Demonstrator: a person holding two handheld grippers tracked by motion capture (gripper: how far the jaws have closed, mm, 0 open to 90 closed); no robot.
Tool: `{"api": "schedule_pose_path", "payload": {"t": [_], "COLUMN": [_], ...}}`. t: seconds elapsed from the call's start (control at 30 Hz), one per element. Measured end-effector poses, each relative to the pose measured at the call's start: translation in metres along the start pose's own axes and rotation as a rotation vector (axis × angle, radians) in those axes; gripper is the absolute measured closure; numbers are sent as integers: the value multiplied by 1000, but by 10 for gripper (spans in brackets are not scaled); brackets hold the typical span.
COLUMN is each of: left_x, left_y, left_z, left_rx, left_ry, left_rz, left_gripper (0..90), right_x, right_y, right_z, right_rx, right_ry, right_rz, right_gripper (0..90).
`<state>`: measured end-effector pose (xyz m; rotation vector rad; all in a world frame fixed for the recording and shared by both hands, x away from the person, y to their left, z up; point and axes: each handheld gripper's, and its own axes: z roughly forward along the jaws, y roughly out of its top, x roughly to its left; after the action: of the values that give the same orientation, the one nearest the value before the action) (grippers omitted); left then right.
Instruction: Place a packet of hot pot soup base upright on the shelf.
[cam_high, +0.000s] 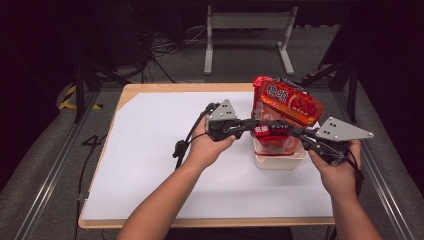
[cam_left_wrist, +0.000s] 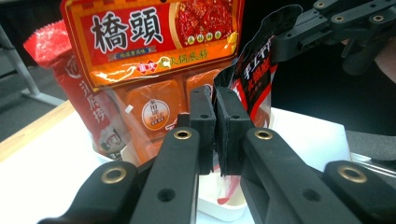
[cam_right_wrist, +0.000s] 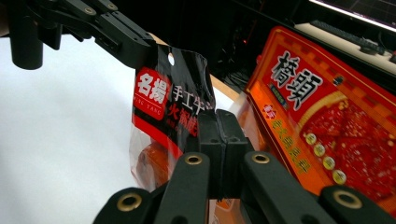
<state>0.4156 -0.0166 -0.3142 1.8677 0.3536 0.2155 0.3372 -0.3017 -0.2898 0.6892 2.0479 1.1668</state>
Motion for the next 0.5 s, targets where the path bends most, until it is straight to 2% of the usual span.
{"api": "schedule_pose_path", "payload": {"t": [0.2, 0.5], "left_x": [0, 0], "left_y": [-4, -10], "left_z": [7, 11], "left_rx": [25, 27], "left_ry": [-8, -17], "left_rz": [-4, -19], "left_gripper": [854, 759], "right_x": [-2, 0], "right_y": [-3, -6], "right_z": [1, 3], "right_rx": [65, 86], "right_ry": [-4, 8], "right_rz": [36, 52], "right_gripper": [900, 900]}}
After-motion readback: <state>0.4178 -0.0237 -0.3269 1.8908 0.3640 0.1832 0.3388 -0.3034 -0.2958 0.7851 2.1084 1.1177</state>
